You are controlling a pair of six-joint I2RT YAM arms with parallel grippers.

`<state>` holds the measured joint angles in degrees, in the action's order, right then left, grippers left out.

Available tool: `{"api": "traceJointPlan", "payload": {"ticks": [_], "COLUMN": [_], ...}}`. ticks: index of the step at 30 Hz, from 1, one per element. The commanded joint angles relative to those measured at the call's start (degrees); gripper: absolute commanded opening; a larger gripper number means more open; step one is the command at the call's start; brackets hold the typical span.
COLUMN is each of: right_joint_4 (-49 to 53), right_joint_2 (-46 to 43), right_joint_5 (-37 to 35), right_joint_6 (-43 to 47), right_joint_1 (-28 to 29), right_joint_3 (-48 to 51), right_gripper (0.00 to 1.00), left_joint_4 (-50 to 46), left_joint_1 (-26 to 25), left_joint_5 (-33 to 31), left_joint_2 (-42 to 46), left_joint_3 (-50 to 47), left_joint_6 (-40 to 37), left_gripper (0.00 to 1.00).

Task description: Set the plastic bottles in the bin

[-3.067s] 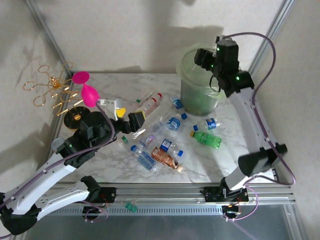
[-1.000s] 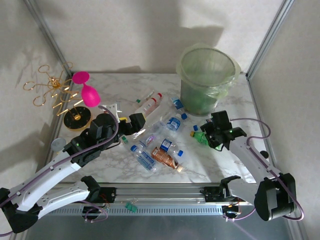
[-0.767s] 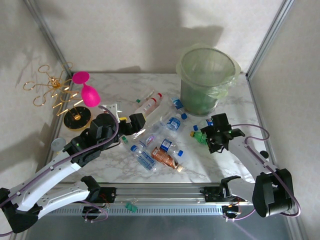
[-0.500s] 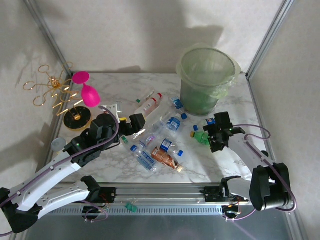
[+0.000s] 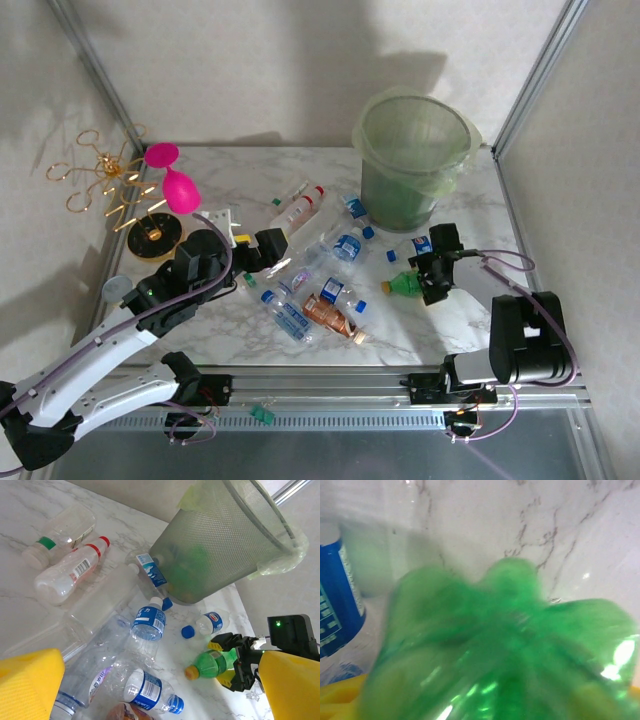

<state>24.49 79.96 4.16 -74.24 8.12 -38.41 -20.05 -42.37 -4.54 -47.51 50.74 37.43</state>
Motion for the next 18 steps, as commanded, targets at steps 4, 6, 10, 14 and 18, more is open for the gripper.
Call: {"api": "traceJointPlan", "payload": {"ticks": [4,6,10,14,18], "right_joint_4": [-1.09,-0.48,0.57,3.33,4.63], "right_joint_2": [1.42,1.09,-0.76,-4.29,-10.02], "right_joint_5": [-1.88,-2.11,-2.18,-3.87,-3.44], "right_joint_6": [1.11,1.18,1.96,3.14,5.91], "right_joint_1": [-0.35,-0.34,-0.33,-0.26,0.18], "right_joint_3": [-1.01,-1.14,-1.05,-1.22,-1.31], "right_gripper": [0.66,0.63,0.59,0.58,0.57], "left_joint_4": [-1.56,-1.60,-1.65,-1.29,-1.05], "left_joint_1": [-0.48,-0.48,-0.44,-0.44,-0.46], "left_joint_5": [-2.12,-2.23,-2.25,-1.34,-0.74], "left_joint_2": [1.35,1.32,1.36,1.19,1.25], "left_joint_3": [0.61,0.59,0.85,1.11,1.55], "left_joint_6": [-1.75,-1.76,-2.00,-2.42,-2.71], "left_gripper": [1.00,1.00,1.00,1.00,1.00]}}
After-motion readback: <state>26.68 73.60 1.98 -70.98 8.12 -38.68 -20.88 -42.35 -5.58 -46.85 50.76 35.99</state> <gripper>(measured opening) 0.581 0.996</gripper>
